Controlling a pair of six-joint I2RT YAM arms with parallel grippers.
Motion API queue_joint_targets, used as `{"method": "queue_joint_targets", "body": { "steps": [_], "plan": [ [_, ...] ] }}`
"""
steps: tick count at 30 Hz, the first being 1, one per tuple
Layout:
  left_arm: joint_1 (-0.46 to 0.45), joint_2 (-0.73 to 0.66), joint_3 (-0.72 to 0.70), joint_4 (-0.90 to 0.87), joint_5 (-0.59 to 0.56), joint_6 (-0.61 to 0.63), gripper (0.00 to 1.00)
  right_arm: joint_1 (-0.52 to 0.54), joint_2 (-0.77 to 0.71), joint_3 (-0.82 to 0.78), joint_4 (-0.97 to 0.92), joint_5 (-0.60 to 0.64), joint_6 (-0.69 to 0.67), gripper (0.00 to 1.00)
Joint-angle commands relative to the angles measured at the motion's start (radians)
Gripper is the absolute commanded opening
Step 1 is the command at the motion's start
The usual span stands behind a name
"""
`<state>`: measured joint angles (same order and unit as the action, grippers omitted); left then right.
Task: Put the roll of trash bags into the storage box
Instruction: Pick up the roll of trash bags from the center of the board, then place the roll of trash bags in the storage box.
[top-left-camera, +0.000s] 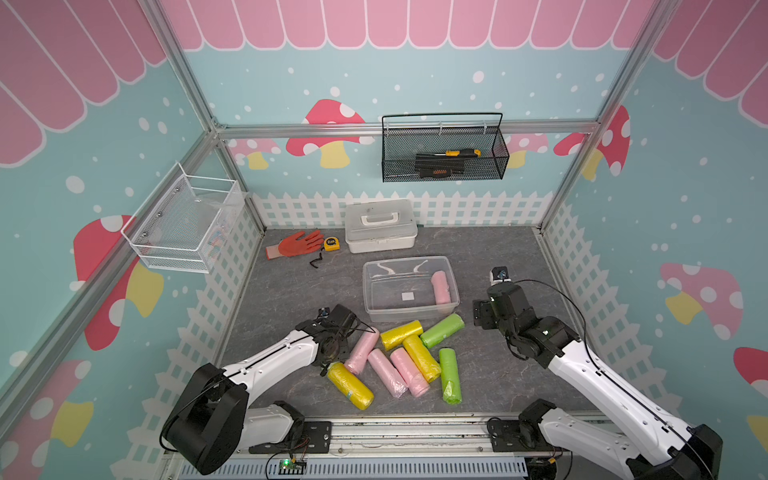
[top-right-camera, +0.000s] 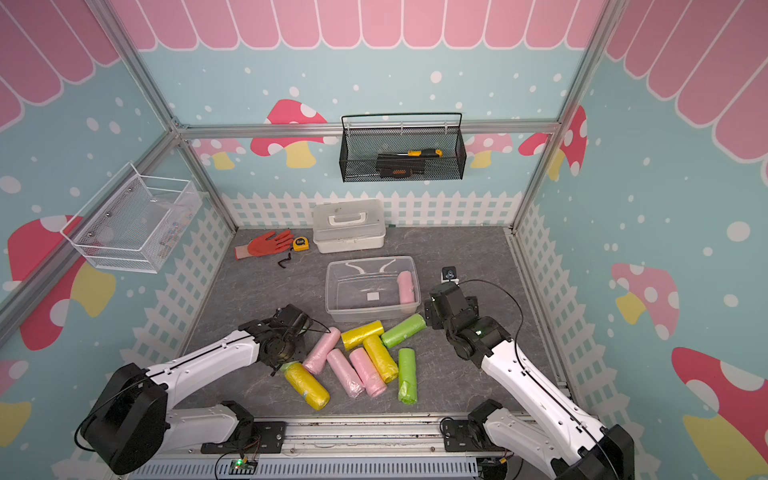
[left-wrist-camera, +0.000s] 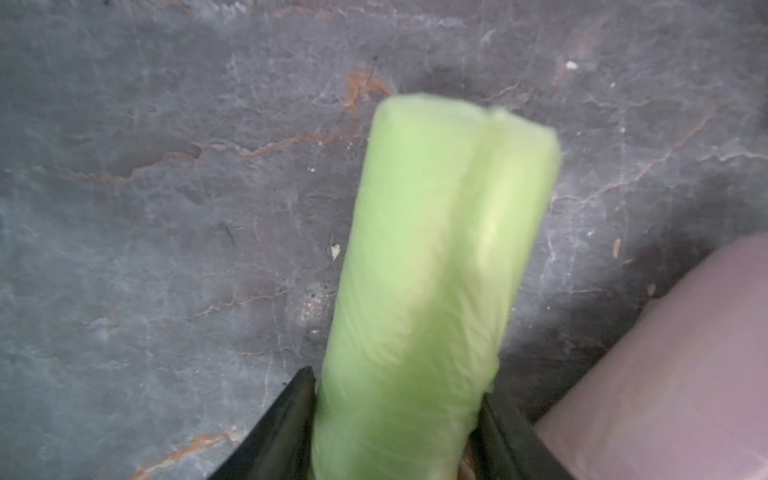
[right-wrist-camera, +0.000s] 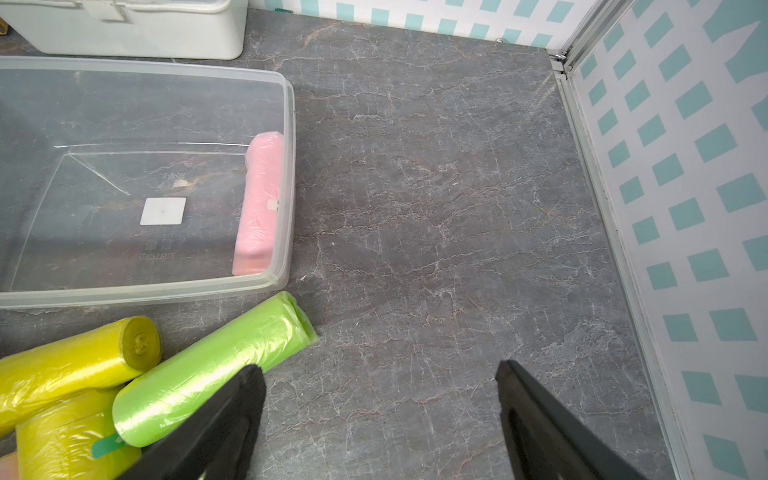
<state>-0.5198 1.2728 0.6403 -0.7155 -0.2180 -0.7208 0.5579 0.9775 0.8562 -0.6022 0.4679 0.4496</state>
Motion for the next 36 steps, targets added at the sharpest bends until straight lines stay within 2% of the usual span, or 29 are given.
{"method": "queue_joint_targets", "body": {
  "steps": [1, 6, 11, 15, 19, 26, 36],
  "plan": [
    [-0.006, -0.038, 0.009, 0.004, -0.02, -0.007, 0.44, 0.001, 0.01, 0.027, -0.017, 0.012, 0.009, 0.89],
    [-0.005, -0.139, -0.011, -0.002, -0.057, -0.02, 0.2, 0.002, 0.012, 0.026, -0.021, 0.015, 0.01, 0.88],
    [-0.003, -0.228, 0.005, -0.025, -0.093, -0.025, 0.09, 0.002, 0.018, 0.026, -0.02, 0.006, 0.015, 0.89],
    [-0.003, -0.249, 0.08, -0.079, -0.092, -0.042, 0.01, 0.002, 0.015, 0.032, -0.03, 0.013, 0.016, 0.88],
    [-0.003, -0.237, 0.196, -0.123, -0.049, -0.054, 0.01, 0.001, 0.001, 0.026, -0.029, 0.018, 0.016, 0.89],
    [-0.009, -0.104, 0.422, -0.207, 0.014, -0.097, 0.0, 0.0, 0.025, 0.04, -0.036, 0.012, 0.02, 0.89],
    [-0.05, 0.262, 0.877, -0.379, 0.046, -0.083, 0.0, -0.001, 0.041, 0.047, -0.042, 0.01, 0.021, 0.89]
  ]
}}
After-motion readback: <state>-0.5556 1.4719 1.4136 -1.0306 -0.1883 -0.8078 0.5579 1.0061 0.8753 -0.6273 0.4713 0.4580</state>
